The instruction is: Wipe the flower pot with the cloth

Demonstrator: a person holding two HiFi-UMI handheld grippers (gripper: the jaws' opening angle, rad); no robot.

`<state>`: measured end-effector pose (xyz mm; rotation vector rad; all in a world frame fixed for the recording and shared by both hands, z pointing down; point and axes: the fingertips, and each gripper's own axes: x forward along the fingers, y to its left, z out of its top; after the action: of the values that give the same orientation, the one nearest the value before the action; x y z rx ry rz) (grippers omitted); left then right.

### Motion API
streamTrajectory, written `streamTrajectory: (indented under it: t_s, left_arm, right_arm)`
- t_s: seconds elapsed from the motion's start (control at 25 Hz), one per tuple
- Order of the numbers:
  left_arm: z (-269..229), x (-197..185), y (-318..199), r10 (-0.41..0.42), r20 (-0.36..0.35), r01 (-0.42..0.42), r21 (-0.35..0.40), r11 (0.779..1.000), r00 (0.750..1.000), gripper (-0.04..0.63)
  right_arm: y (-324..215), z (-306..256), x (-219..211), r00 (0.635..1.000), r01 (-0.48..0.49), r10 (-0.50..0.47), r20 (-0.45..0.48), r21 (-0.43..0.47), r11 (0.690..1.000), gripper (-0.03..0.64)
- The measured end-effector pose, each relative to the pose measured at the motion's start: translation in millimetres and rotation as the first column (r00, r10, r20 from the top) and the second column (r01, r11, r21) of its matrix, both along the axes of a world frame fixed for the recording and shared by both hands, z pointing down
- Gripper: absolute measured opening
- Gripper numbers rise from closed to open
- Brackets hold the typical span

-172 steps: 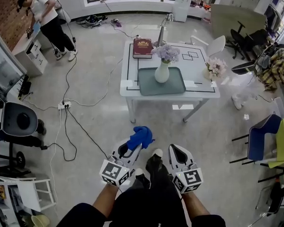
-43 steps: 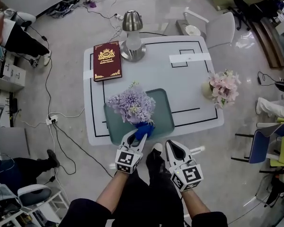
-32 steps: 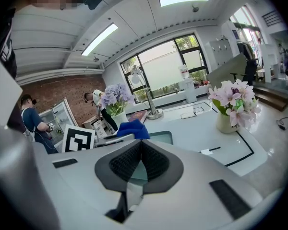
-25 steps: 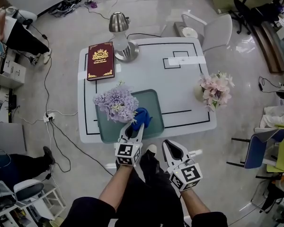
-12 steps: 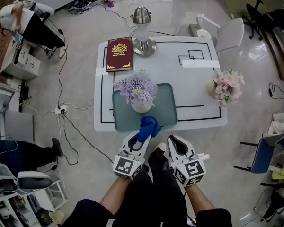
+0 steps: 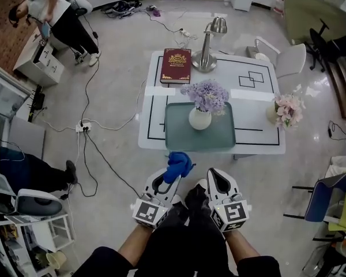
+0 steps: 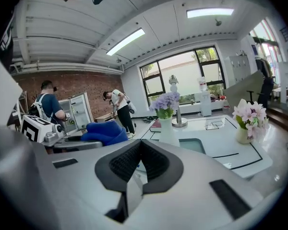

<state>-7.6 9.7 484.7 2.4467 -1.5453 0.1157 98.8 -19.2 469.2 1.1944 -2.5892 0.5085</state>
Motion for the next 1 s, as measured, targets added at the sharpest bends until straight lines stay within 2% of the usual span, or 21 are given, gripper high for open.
streamTrajectory:
  t_s: [0.2,0.44,1.0]
  left_arm:
    - [-13,-24,38,-0.006,-0.011,0.006,0.031,1.000,1.000,0.106]
    - [-13,-35,72,-0.002,-0.027,0.003,0.044,0.999,1.000,0.106]
    - [-16,-35,94,0.001,-0.053,0.003,0.065,0.998,0.999,0.106]
  right_arm:
    - [37,-16,-27,1.000,0.023,-0.023,-0.014,0.041,0.999,0.008]
    - [74,-23,-47,0.998,0.050,-0.048,-0.033,0.059,0.997,0.008]
    - [96,-30,-53,0.997,0.068,-0.064,-0.043,0.095,0.993,0.008]
